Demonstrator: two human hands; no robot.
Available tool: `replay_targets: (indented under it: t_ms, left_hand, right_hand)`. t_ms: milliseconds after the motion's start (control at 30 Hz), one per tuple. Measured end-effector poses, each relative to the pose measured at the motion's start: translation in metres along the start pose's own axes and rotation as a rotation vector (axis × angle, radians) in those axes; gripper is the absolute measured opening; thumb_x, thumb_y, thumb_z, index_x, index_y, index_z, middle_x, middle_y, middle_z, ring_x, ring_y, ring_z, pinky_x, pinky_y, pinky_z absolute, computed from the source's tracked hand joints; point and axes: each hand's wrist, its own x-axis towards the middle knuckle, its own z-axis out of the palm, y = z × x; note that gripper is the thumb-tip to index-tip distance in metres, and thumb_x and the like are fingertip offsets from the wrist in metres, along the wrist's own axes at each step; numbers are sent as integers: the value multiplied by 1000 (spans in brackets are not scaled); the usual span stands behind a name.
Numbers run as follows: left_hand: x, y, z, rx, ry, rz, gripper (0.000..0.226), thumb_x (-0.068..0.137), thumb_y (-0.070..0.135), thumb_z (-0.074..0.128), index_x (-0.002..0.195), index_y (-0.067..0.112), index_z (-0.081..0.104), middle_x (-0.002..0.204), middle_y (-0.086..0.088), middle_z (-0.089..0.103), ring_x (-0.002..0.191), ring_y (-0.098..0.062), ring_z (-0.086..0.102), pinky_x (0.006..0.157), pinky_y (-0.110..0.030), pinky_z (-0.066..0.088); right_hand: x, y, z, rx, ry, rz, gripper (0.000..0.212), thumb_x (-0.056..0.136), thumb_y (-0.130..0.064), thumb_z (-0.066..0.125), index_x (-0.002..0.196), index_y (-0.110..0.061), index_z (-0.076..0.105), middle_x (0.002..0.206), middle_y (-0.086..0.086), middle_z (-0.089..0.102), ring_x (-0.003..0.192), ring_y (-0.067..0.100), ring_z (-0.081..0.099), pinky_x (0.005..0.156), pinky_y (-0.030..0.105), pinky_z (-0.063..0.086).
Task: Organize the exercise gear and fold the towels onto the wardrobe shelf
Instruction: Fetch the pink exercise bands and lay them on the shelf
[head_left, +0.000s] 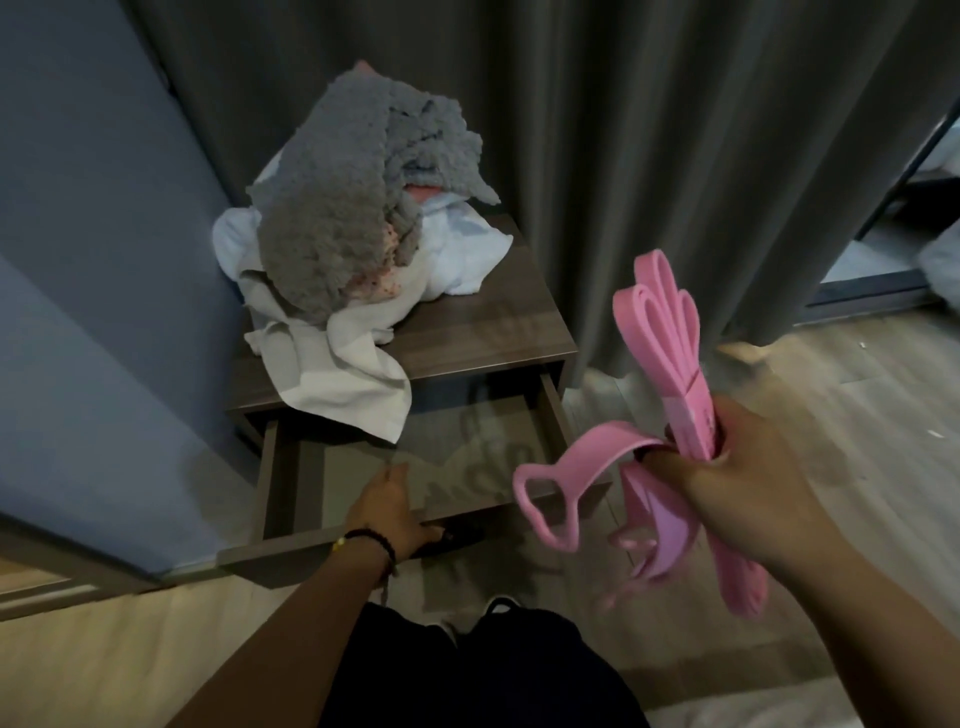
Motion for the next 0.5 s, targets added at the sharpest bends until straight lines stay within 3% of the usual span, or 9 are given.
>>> replay_targets:
  t_ms: [133,200,300,367,500]
  left_hand:
    - [20,2,-20,20,-39,-64,110,56,61,83,141,9,37,144,-13,41,134,-28,39,109,-34,36]
    - [29,1,-24,31,-62,-23,112,52,70,78,141,13,40,148,-12,37,137,-27,34,110,-35,36]
    - [39,-4,-22,81,-25,11,136,50,77,73,153,15,9,157,-16,-14,146,-32,15,115,-38,29]
    - [40,-7,-19,102,57,47,133,59,70,74,153,19,-5,149,-15,-39,146,-34,11,116,-37,29]
    - [34,-7,-16,171,214,213,120,71,61,72,154,15,-3,139,-11,-54,147,-33,9,115,-38,31]
  right_hand:
    - [6,2,16,2,-47,9,24,79,-18,74,86,-27,53,73,0,63,62,14,63,52,21,46]
    - [9,4,23,19,-70,28,23,79,-19,74,86,-26,54,72,-1,65,59,13,64,52,22,48]
    - [16,10,31,17,-78,43,20,78,-19,75,84,-23,56,70,0,64,60,14,63,53,23,48]
    - [21,13,39,12,-89,46,21,79,-19,74,84,-25,55,72,-1,63,64,14,62,54,21,47]
    - [31,14,53,-19,-100,57,21,79,-23,73,86,-29,54,76,-4,62,69,15,62,57,24,48]
